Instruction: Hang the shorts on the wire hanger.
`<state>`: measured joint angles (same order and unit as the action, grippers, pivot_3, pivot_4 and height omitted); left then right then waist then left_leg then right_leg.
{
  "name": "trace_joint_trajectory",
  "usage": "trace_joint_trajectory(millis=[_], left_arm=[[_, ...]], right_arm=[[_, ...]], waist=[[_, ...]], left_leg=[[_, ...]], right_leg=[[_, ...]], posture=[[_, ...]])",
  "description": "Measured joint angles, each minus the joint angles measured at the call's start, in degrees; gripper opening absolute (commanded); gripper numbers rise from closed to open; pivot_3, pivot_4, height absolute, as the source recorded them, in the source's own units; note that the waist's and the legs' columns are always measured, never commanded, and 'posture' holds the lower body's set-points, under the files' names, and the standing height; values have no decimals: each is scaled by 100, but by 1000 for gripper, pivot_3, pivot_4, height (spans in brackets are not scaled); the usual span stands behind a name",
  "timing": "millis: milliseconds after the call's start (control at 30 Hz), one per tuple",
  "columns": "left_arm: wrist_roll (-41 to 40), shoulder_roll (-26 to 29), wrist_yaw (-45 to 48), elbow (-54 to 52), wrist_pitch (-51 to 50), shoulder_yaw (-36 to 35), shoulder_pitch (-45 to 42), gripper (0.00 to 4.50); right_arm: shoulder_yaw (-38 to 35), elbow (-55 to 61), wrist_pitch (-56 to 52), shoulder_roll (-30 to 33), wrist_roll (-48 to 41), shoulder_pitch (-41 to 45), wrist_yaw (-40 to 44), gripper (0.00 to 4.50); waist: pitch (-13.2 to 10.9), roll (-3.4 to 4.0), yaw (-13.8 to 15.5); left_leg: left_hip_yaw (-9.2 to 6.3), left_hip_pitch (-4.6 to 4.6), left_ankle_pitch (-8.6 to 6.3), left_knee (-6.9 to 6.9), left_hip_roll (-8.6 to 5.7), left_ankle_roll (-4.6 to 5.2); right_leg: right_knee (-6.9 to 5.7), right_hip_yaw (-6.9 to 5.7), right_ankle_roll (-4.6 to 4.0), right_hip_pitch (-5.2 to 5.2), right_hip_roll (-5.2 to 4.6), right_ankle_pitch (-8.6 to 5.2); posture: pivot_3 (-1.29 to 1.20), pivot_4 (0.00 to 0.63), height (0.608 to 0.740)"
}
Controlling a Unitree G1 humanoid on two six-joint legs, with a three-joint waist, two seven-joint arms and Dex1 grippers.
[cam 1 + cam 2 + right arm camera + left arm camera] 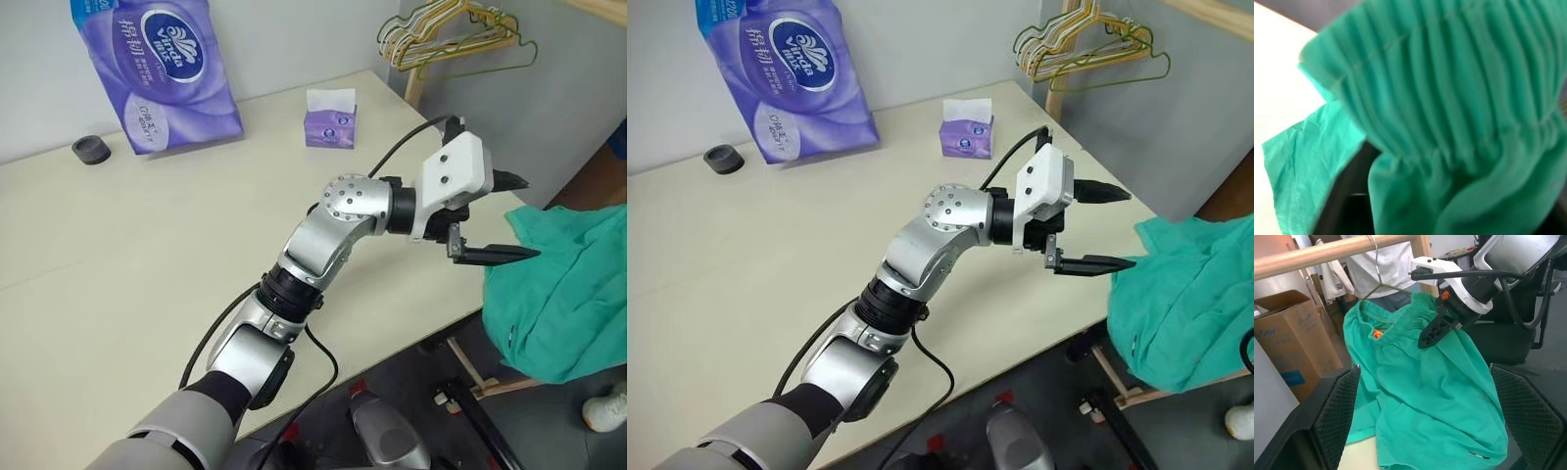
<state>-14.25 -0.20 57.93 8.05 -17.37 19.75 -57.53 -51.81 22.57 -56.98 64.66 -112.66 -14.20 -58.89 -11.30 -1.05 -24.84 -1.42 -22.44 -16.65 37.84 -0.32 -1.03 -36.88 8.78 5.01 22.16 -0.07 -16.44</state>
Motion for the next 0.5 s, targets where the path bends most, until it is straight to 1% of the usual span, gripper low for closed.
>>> trace_joint_trajectory(millis=[67,267,333,400,500], left_arm=[[-2,-13,4,-30,2,5,0,4500],[-11,-92,44,-41,49,18,1,4500],[-11,-102,93,-38,81,24,1,4500],[-10,-101,164,-20,153,29,0,4500],[-8,-103,212,56,183,42,0,4500]], right_arm=[[-13,127,184,7,0,10,-235,4486],[-72,1002,890,164,-3,-202,-1103,4486],[-67,1186,1156,215,-5,-249,-1519,4486],[-68,1277,1369,427,-6,-235,-1894,4486],[-95,1323,1416,855,-9,-145,-2048,4486]], waist=[[-11,-2,0],[-27,-2,-28],[-28,-4,-39],[-27,-1,-42],[-27,-1,-49]], left_leg=[[-1,-2,0,0,0,0],[0,-4,0,0,-2,0],[-1,-7,0,3,-2,0],[4,-7,0,4,-3,0],[6,-7,0,8,-6,0]], right_leg=[[0,0,1,1,-2,-1],[0,0,3,4,-2,-2],[0,0,4,4,-3,-2],[0,5,8,6,-10,-2],[0,7,12,5,-9,1]], posture=[[-575,232,740],[-600,221,740],[-599,215,740],[-599,213,740],[-592,204,740]])
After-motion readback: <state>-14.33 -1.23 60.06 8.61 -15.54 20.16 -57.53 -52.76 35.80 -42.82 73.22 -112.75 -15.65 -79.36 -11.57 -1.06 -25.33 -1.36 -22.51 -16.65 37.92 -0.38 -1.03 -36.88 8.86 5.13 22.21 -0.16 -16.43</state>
